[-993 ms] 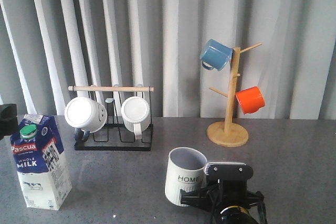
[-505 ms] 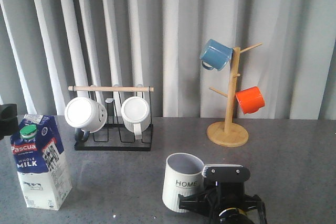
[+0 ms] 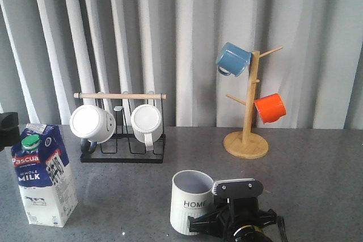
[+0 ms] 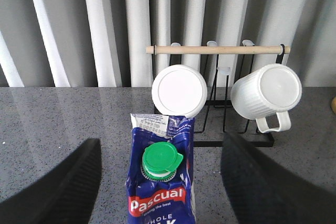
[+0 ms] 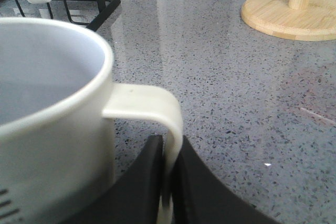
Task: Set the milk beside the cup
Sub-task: 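Grasp the white HOME mug with the right gripper and slide it toward the table center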
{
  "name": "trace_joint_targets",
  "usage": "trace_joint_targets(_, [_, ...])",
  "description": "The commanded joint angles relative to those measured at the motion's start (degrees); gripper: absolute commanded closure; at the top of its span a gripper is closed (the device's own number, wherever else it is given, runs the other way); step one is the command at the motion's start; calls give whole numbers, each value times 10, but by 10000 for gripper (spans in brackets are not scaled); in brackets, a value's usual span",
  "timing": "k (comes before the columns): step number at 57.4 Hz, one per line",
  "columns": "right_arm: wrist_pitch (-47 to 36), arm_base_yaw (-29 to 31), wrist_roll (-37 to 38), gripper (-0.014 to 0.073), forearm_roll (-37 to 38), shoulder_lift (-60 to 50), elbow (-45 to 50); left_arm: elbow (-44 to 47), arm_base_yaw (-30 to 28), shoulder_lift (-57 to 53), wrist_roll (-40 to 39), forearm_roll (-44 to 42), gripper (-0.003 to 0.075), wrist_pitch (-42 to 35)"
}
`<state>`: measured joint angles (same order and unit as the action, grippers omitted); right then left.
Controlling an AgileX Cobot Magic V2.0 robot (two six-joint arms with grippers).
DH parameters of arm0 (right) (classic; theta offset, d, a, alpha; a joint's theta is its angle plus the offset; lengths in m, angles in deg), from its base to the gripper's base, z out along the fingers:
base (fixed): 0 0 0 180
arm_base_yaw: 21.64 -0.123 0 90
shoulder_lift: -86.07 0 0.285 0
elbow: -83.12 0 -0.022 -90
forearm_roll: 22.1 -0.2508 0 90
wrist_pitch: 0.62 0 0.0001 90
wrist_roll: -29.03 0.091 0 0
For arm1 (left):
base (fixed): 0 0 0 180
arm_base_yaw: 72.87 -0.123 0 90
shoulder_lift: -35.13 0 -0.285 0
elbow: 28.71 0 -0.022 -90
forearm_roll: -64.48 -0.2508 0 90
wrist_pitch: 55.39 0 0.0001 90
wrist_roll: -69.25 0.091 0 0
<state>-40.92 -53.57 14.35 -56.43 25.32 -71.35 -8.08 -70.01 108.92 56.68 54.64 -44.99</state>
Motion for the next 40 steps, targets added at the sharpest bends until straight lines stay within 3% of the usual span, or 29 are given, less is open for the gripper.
trace_joint_targets(1, [-6, 1, -5, 533, 18, -26, -14, -18, 2, -10, -5, 2, 260, -40])
trace_joint_targets(7, [-1, 2, -13, 494, 18, -26, -14, -18, 2, -10, -5, 2, 260, -40])
trace_joint_targets(25, [1, 2, -32, 263, 18, -30, -11, -18, 2, -10, -5, 2, 260, -40])
trace_joint_targets(40, [-71, 2, -18, 232, 20, -73, 67, -18, 2, -10, -5, 2, 260, -40])
